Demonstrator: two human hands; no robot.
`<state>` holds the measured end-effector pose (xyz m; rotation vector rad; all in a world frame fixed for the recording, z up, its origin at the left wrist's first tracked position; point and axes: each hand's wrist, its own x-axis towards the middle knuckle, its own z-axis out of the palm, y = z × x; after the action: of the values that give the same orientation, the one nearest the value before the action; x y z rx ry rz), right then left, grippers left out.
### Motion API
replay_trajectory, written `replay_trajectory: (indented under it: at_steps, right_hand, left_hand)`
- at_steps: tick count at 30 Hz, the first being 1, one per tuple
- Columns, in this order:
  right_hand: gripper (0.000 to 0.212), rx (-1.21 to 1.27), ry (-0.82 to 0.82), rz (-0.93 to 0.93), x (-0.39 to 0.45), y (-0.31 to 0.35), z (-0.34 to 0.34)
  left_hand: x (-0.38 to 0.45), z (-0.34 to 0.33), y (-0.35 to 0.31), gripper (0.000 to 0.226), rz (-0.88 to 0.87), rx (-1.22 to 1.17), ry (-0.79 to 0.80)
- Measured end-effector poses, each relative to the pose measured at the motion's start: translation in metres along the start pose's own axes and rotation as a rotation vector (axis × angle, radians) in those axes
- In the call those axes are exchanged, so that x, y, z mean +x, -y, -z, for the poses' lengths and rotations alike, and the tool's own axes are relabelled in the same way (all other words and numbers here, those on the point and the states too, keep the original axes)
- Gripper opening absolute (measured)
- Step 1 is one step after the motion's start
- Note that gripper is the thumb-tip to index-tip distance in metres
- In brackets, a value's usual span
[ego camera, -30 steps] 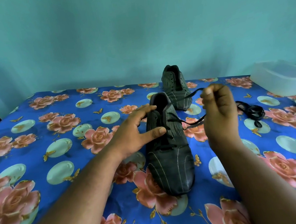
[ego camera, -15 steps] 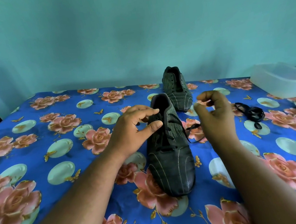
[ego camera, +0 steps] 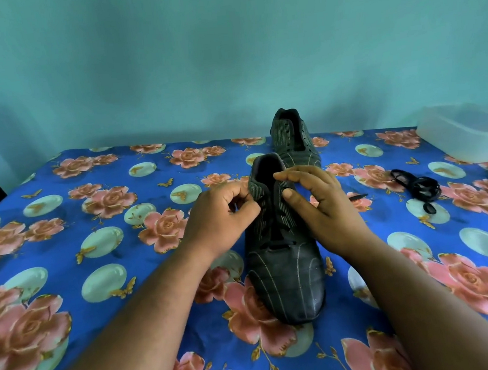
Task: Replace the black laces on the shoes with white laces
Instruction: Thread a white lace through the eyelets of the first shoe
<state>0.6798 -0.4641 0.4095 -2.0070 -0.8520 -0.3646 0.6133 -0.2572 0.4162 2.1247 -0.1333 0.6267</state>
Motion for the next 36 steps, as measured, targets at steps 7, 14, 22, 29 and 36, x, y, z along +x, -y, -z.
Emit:
replay_trajectory:
  at_steps: [7,14,22,29,36]
  right_hand:
    - [0.034,0.039,0.004,-0.021,-0.001,0.001,0.001]
    - [0.037,0.045,0.020,-0.039,-0.001,-0.002,0.000]
    - [0.048,0.076,0.055,-0.053,-0.001,-0.003,0.003]
    - [0.049,0.094,0.065,-0.065,-0.002,0.000,0.005]
    - [0.048,0.116,0.077,-0.069,-0.001,0.000,0.004]
  left_hand:
    - [-0.002,0.000,-0.002,0.022,-0.019,-0.147,0.079]
    - [-0.001,-0.004,-0.001,0.008,-0.055,-0.152,0.067]
    - [0.004,0.001,0.006,0.018,0.281,-0.111,0.032]
    - [0.000,-0.003,0.002,0.031,-0.042,-0.151,0.049]
    - [0.003,-0.004,0.007,0.022,0.008,-0.028,0.013]
